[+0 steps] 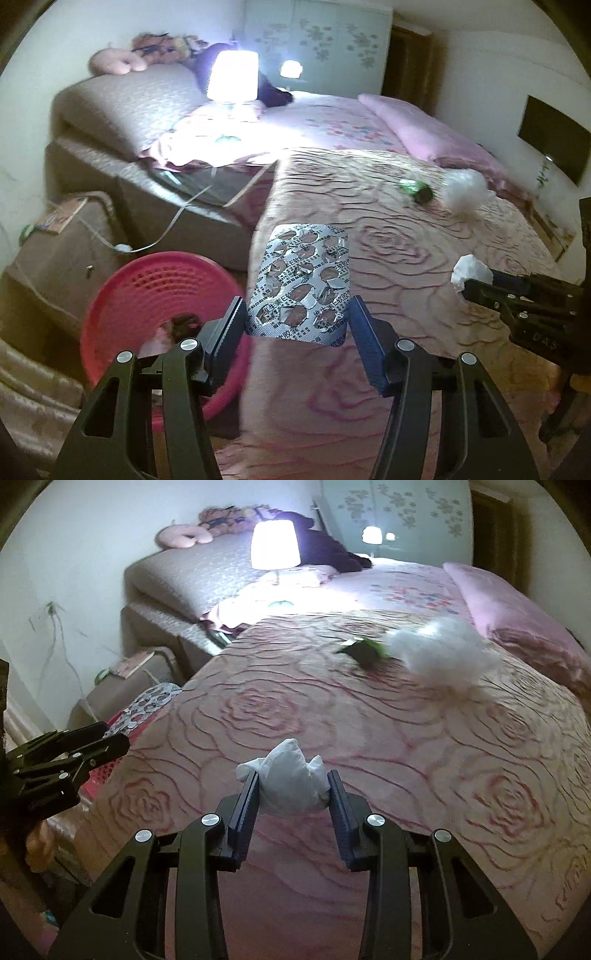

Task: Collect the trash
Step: 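Carry the blister pack into the pink basket and release it while the right tool carries the tissue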

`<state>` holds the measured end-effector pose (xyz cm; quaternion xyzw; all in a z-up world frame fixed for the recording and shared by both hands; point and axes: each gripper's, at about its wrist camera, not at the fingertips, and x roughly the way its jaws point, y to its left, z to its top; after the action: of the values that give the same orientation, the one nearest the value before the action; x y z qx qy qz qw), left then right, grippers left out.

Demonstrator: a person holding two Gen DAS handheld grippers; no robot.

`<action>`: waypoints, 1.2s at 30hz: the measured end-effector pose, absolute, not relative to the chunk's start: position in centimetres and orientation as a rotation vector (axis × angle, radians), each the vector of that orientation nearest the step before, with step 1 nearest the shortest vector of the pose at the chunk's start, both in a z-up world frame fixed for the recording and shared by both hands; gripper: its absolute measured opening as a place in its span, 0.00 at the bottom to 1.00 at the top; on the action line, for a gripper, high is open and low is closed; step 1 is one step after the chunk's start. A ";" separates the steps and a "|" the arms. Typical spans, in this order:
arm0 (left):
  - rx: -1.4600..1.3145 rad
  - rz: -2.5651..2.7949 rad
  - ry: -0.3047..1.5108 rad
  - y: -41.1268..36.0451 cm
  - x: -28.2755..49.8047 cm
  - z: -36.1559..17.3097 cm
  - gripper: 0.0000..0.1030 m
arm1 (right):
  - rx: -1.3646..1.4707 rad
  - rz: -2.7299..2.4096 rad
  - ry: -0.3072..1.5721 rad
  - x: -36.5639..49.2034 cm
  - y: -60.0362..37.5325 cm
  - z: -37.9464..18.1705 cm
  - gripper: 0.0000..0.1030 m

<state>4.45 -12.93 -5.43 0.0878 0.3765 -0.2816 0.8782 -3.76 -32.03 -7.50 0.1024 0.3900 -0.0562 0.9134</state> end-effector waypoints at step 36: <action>0.034 -0.328 0.988 -1.5 12.0 -12.1 0.58 | 0.126 0.093 0.887 6.5 -20.3 -7.6 0.35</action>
<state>12.03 -1.45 -12.14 0.0160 0.4719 -0.1566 0.8675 6.52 -20.25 -7.63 0.0609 0.4287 0.0452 0.9002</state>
